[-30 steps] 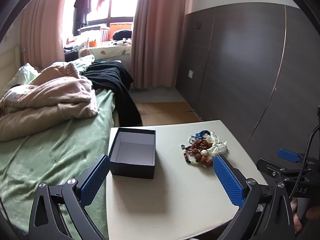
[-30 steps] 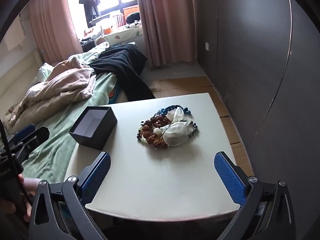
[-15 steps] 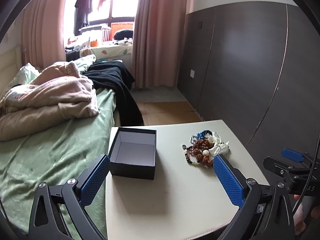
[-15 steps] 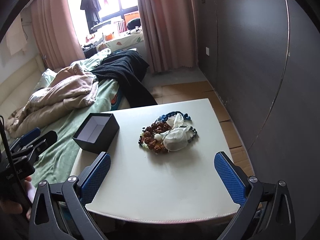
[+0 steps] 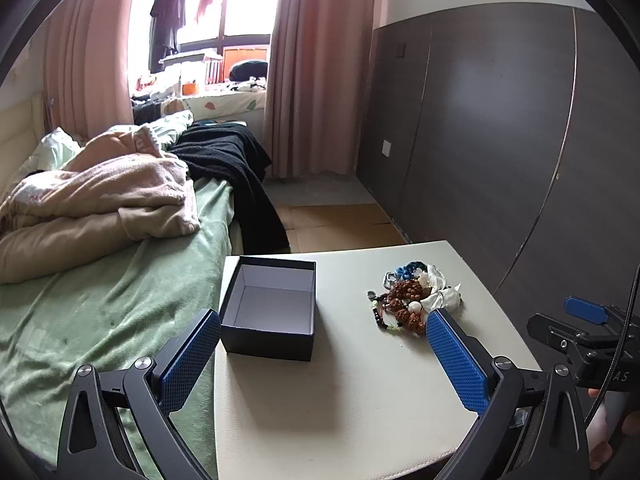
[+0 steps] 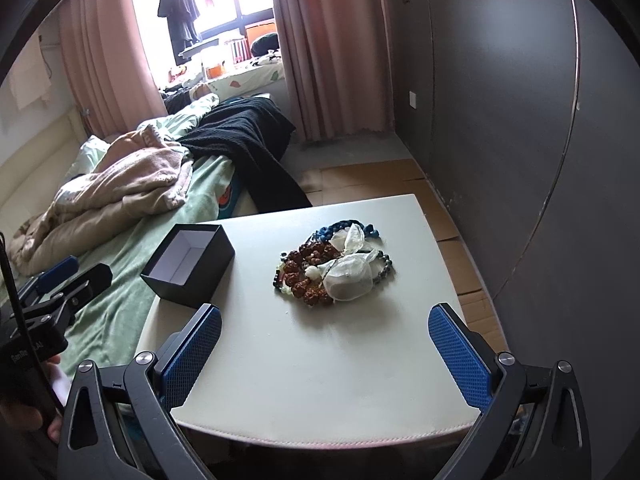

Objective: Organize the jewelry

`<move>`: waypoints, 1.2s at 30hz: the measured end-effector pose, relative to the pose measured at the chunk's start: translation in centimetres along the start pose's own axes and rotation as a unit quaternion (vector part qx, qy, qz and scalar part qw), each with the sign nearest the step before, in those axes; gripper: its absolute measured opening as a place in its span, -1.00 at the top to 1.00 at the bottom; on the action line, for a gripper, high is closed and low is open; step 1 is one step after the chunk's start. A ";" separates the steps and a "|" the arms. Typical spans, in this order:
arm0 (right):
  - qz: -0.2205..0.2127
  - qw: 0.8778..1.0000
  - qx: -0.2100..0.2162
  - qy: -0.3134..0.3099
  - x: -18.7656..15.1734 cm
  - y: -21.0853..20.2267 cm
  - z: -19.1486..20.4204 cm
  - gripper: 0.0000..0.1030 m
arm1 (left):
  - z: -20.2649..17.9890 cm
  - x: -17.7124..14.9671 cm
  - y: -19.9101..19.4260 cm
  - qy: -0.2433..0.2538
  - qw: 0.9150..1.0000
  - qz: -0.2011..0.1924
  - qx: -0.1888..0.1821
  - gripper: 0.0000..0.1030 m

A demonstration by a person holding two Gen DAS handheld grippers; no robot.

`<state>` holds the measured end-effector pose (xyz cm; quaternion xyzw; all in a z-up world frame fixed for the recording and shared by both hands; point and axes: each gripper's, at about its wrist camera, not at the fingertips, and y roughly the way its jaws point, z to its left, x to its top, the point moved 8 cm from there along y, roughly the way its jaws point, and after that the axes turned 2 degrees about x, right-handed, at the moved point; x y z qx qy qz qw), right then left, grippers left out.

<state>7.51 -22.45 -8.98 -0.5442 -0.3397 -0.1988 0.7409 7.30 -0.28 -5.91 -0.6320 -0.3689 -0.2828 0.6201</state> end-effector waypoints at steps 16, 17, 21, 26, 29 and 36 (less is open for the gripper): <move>0.004 1.000 -0.005 -0.003 -0.2 0.5 -0.4 -1.00 | -0.2 0.0 0.0 0.004 1.000 0.002 0.001 -0.99; 0.004 1.000 -0.005 -0.003 -0.2 0.5 -0.4 -1.00 | -0.3 0.0 0.1 0.006 1.000 0.002 0.002 -0.99; 0.002 1.000 -0.007 0.000 -0.3 0.6 -0.8 -1.00 | -0.3 0.0 0.2 0.010 1.000 0.002 0.007 -0.99; 0.006 1.000 -0.012 -0.001 -0.5 1.0 -1.1 -1.00 | 0.0 0.1 0.3 0.002 1.000 0.002 0.005 -0.99; 0.006 1.000 -0.014 -0.002 -0.4 0.9 -0.9 -1.00 | 0.1 0.1 0.4 0.003 1.000 0.003 0.006 -0.99; 0.007 1.000 -0.016 -0.003 -0.4 1.0 -1.0 -1.00 | 0.3 0.1 0.8 -0.001 1.000 0.010 0.001 -0.99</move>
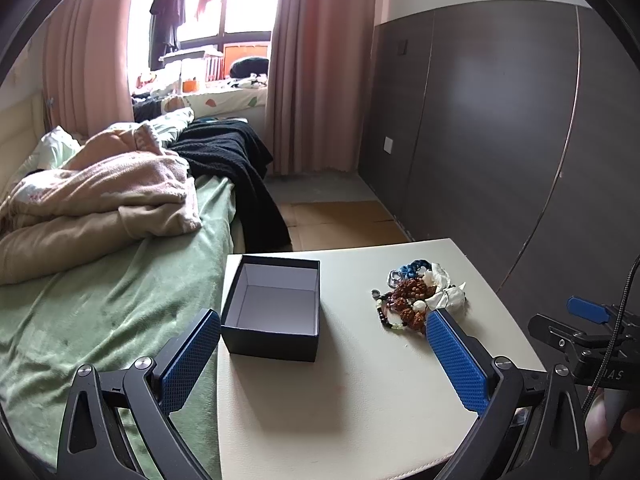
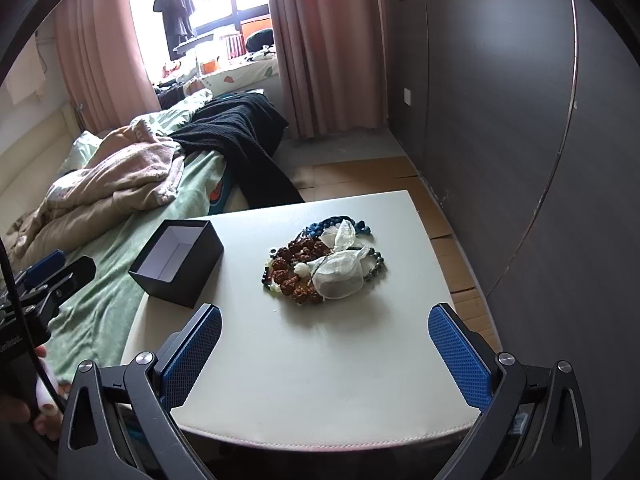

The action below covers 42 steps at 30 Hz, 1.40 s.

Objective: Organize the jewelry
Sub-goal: 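Reach the left gripper into the jewelry heap and close on the white cloth pouch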

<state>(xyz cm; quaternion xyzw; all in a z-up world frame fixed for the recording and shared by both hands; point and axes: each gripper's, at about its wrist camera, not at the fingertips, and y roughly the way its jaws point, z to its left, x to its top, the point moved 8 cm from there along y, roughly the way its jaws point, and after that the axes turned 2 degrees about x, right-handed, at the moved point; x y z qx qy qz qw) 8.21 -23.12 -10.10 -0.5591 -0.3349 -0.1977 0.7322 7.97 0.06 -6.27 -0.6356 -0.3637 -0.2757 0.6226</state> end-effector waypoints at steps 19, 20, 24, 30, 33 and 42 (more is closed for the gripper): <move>-0.010 0.989 0.026 0.144 2.8 1.2 -5.6 -1.00 | -5.5 0.8 5.6 0.002 0.998 0.041 -0.054 -0.77; -0.007 0.987 0.032 0.156 2.8 1.5 -6.0 -1.00 | -5.9 0.7 5.8 0.004 0.997 0.044 -0.056 -0.73; 0.003 0.981 0.038 0.192 2.7 2.4 -7.5 -1.00 | -7.3 0.4 7.2 0.008 0.996 0.060 -0.073 -0.68; 0.015 0.976 0.035 0.216 2.5 3.4 -9.0 -0.98 | -9.4 0.0 9.0 0.023 0.993 0.079 -0.086 -0.49; 0.015 0.975 0.035 0.220 2.7 3.9 -9.5 -0.97 | -10.1 -0.3 10.1 0.018 0.991 0.092 -0.094 -0.36; 0.038 0.966 0.034 0.255 2.0 5.7 -11.2 -0.93 | -12.2 -2.0 12.9 0.027 0.985 0.132 -0.112 0.19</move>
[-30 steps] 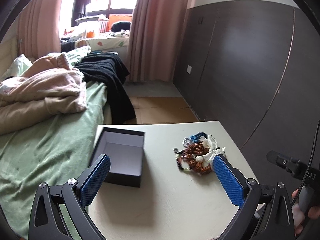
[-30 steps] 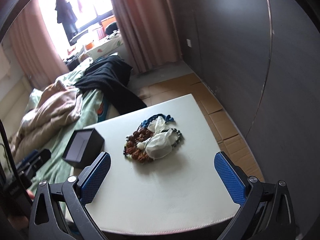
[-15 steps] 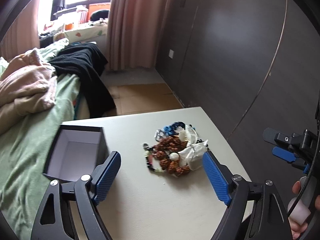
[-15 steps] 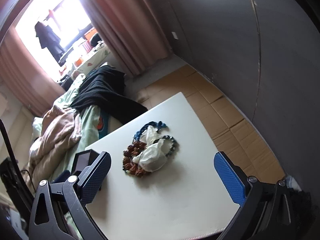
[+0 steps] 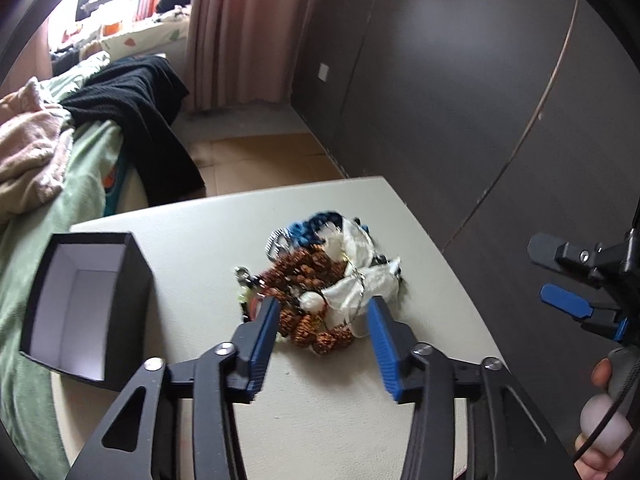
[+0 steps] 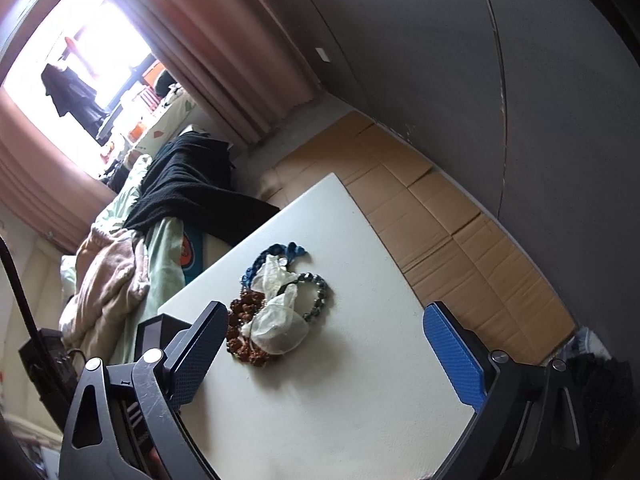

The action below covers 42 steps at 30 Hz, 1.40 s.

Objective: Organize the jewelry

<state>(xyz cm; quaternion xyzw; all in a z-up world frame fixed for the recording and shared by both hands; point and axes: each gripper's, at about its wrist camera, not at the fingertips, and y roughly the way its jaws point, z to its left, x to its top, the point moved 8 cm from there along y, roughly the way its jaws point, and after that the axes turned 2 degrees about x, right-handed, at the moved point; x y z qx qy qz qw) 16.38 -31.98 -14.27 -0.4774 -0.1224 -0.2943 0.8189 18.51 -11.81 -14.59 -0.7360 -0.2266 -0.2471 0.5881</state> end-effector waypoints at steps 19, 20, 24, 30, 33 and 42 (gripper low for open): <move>0.031 0.999 0.018 0.022 -0.5 2.5 -0.5 -0.93 | -0.7 -1.5 5.1 0.036 0.998 0.041 0.013 0.90; 0.033 0.999 0.022 0.022 -0.6 2.7 -0.4 -0.92 | -0.5 -1.4 5.1 0.033 0.999 0.040 0.012 0.96; 0.052 0.997 0.055 0.025 -1.0 4.2 1.0 -0.62 | 0.0 -1.0 4.5 0.018 0.999 0.035 -0.006 0.97; 0.072 0.995 0.070 0.007 -1.5 6.8 3.1 -0.46 | 0.7 -0.4 3.6 0.004 1.000 0.024 -0.015 0.98; 0.084 0.994 0.071 0.006 -1.9 8.3 3.6 -0.28 | 1.3 0.0 3.0 -0.009 1.000 0.016 -0.020 0.98; 0.082 0.995 0.054 -0.025 -2.0 11.2 4.8 -0.24 | 3.9 1.2 0.6 -0.048 0.999 -0.009 -0.025 0.98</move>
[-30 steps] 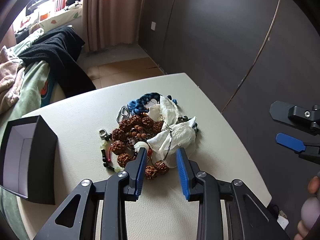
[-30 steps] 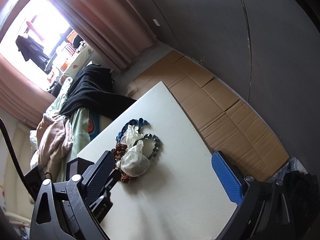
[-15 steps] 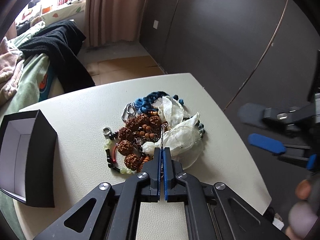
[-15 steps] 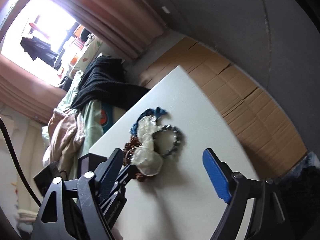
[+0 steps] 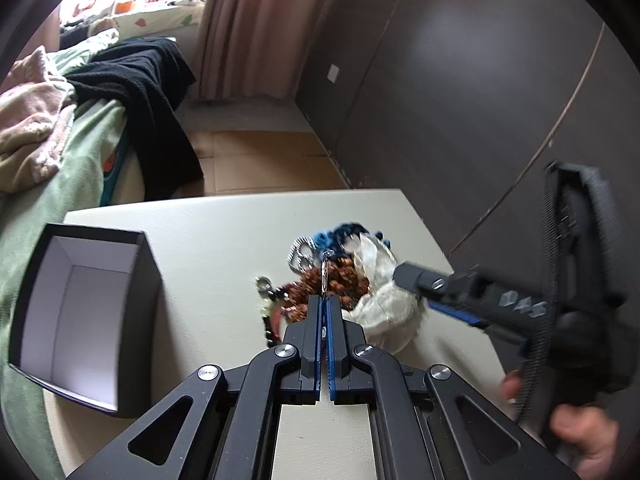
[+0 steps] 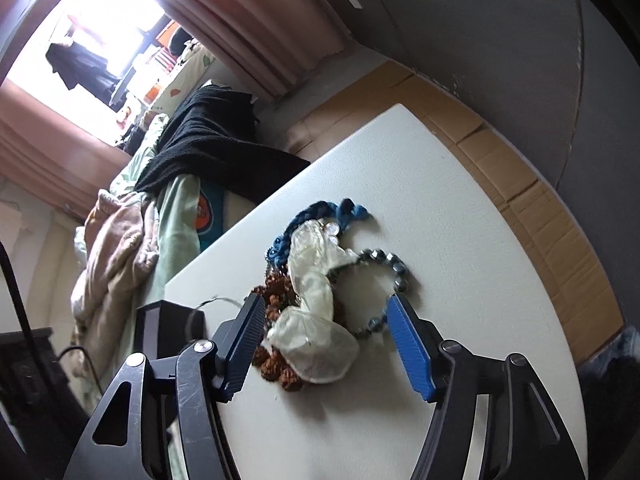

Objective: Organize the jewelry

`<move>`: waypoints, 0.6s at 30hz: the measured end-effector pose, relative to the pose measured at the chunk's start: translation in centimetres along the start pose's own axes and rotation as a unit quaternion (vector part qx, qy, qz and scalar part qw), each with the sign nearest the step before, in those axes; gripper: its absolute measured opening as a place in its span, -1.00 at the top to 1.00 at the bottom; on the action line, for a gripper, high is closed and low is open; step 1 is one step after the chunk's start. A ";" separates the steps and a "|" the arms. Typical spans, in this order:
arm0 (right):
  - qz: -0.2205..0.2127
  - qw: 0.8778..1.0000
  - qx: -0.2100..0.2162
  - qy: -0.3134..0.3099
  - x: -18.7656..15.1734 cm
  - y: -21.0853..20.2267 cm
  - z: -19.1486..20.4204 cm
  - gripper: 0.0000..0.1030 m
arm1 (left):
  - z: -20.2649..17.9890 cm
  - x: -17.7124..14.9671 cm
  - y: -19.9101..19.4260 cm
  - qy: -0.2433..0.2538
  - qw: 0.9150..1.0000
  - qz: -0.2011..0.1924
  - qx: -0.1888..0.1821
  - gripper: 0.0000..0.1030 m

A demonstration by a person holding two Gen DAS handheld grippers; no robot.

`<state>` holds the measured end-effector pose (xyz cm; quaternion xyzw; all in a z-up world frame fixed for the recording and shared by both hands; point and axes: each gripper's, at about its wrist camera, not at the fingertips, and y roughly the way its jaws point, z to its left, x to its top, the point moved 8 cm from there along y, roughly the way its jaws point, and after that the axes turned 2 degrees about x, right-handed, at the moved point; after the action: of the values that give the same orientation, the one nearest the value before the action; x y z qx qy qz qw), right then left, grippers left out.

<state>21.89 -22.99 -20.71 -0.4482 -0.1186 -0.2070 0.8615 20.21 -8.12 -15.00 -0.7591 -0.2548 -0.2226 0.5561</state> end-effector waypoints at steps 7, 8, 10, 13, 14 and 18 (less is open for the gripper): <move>-0.002 0.999 0.017 -0.040 -0.3 0.3 1.3 0.92 | 3.4 1.2 -3.4 -0.035 0.999 -0.029 0.015 0.98; -0.010 0.998 0.026 -0.048 -0.3 -0.3 1.8 0.93 | 4.1 1.4 -3.8 -0.041 0.999 -0.031 0.019 0.98; -0.023 0.997 0.047 -0.059 -0.1 -1.5 2.8 0.93 | 5.2 1.6 -4.9 -0.055 0.998 -0.038 0.017 0.98; -0.044 0.994 0.074 -0.068 0.2 -3.1 4.5 0.93 | 6.3 2.0 -6.4 -0.064 0.996 -0.054 0.021 0.98; -0.048 0.993 0.082 -0.070 0.1 -3.5 5.1 0.93 | 6.5 2.0 -6.7 -0.066 0.996 -0.058 0.021 0.97; -0.065 0.989 0.106 -0.084 -0.2 -4.8 7.2 0.93 | 7.7 2.2 -8.0 -0.071 0.995 -0.071 0.025 0.97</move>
<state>19.37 -19.45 -13.20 -0.3610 -0.2405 -0.2109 0.8760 17.24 1.61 -10.01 -0.7390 -0.3523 -0.2003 0.5382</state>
